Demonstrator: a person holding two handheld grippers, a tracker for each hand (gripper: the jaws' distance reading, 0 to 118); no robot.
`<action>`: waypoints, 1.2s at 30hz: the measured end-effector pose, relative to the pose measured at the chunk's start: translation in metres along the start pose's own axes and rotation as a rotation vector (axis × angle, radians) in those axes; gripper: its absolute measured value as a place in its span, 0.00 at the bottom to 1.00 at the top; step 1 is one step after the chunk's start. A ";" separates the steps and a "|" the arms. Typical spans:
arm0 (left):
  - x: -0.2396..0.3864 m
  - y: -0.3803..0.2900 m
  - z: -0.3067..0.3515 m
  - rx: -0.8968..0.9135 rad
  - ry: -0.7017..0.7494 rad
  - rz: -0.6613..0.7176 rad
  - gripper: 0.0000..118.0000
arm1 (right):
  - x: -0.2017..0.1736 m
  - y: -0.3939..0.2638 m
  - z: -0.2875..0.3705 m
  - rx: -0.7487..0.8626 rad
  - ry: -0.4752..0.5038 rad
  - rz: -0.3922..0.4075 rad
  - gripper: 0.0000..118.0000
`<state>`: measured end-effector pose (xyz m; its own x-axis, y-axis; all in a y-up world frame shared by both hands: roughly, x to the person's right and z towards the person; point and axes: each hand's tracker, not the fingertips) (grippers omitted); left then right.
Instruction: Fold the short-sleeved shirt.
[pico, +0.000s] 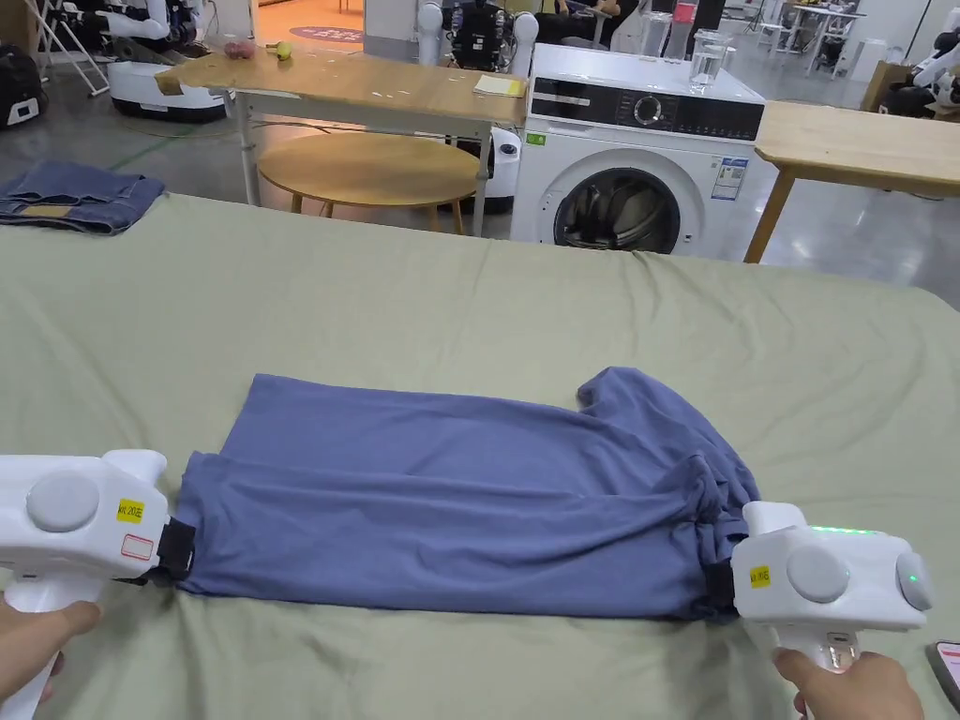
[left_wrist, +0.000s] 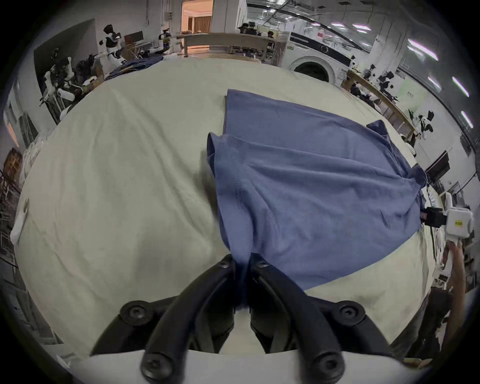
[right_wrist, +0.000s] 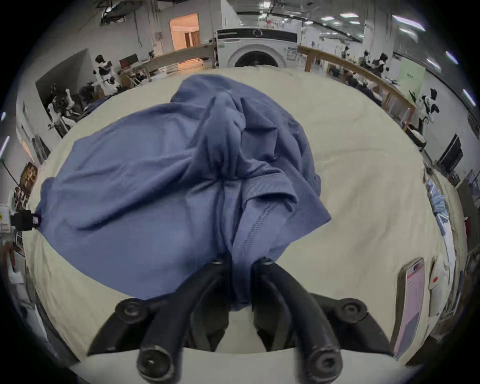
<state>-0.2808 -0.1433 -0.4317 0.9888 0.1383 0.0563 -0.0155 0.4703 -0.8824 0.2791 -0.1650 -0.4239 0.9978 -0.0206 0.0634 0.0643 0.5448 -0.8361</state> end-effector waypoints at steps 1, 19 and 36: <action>0.000 0.000 0.001 0.003 0.001 0.000 0.03 | 0.001 0.000 0.004 0.007 -0.001 -0.007 0.06; -0.015 -0.045 0.075 0.126 -0.069 0.000 0.02 | 0.012 -0.056 0.124 0.112 -0.008 0.018 0.04; -0.021 -0.105 0.040 0.016 -0.022 -0.008 0.02 | 0.004 -0.131 0.091 -0.041 -0.103 0.039 0.05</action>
<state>-0.3060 -0.1606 -0.3215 0.9853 0.1537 0.0742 -0.0099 0.4857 -0.8741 0.2731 -0.1600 -0.2641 0.9926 0.0875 0.0838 0.0278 0.5088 -0.8604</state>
